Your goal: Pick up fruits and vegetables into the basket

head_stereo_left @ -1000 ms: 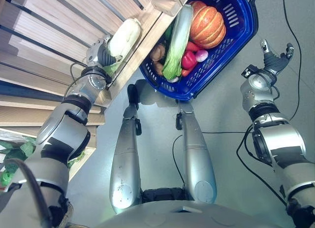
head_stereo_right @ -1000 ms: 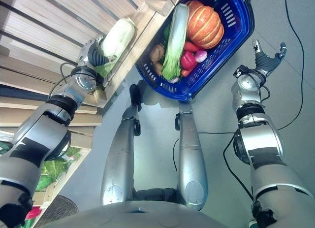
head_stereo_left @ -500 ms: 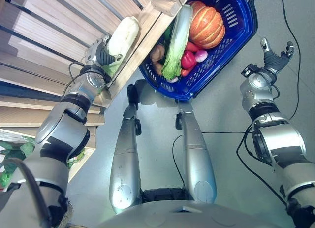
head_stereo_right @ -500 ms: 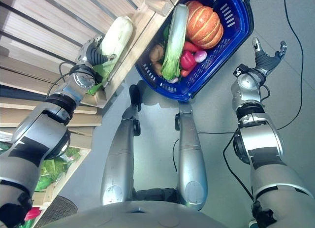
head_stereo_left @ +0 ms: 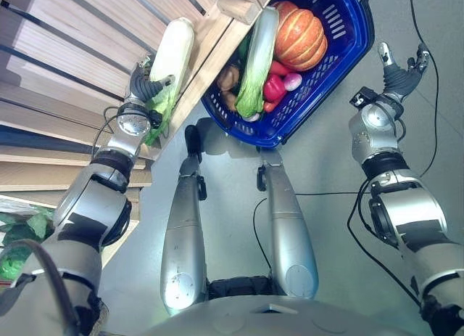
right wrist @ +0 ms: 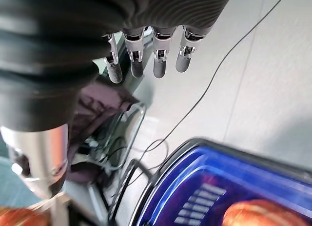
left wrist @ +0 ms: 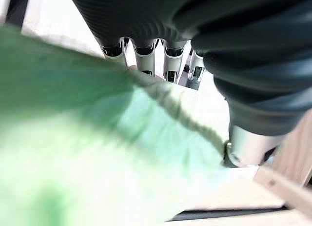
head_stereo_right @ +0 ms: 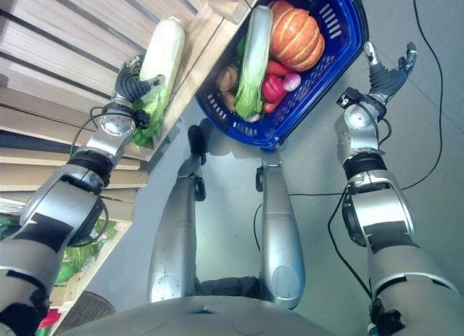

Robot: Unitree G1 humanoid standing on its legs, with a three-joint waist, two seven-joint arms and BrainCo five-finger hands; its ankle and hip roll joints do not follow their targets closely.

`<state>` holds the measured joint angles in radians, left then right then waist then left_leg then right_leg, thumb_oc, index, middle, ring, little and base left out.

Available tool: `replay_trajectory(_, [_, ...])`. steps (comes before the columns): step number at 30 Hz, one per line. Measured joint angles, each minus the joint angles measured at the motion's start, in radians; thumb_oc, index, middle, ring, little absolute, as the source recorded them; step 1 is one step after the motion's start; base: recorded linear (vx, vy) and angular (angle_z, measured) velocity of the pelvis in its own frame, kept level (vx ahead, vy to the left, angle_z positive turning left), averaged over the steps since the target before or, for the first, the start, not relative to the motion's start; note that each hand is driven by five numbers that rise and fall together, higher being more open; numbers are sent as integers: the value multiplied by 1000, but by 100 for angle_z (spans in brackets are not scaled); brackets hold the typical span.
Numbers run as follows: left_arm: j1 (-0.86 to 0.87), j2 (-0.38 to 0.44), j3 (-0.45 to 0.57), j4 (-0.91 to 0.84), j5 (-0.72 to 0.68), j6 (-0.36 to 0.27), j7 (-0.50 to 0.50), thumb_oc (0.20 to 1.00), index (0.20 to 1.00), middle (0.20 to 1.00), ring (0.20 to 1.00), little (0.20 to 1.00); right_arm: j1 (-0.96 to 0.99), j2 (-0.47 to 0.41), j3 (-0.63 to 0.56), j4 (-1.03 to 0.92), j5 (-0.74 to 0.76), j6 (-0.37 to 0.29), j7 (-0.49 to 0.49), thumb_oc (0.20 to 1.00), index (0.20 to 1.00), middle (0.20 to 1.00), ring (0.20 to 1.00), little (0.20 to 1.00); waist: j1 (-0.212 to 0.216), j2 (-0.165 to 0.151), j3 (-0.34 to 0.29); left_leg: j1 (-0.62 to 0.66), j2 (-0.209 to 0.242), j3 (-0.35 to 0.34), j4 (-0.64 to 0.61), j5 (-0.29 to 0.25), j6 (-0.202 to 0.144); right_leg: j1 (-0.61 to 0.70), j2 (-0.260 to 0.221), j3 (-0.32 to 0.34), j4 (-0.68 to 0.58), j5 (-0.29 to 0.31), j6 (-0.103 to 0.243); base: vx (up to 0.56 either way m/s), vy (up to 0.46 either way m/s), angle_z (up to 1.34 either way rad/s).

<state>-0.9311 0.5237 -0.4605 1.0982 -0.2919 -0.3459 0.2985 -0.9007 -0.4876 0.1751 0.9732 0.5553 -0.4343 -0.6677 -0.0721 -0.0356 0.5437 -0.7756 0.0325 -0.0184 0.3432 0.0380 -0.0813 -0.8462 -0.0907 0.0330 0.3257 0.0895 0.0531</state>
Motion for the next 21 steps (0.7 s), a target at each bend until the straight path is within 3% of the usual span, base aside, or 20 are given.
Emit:
replay_trajectory(8, [30, 3, 45, -97, -32, -10, 57, 200, 200, 200, 200, 200, 33, 0, 17, -140, -20, -9, 46, 1000, 1000, 1000, 1000, 1000, 10, 0, 0, 0, 0, -5, -5, 3, -2, 0, 0, -6, -1, 0, -1, 0, 0, 0])
replay_trajectory(15, [28, 39, 66, -253, -21, -55, 98, 200, 200, 200, 200, 200, 104, 6, 44, -266, 20, -17, 271, 1000, 1000, 1000, 1000, 1000, 16, 0, 0, -1, 1, -9, -22, 10, -3, 0, -1, -13, -10, 1, -2, -1, -4, 2])
replay_trajectory(21, [28, 39, 63, -308, 49, -97, 107, 200, 200, 200, 200, 200, 125, 12, 69, -308, 80, -1, 404, 1000, 1000, 1000, 1000, 1000, 15, 0, 0, 0, 1, -10, -22, 10, -3, 1, -1, -14, -10, 2, -3, 0, 0, 0])
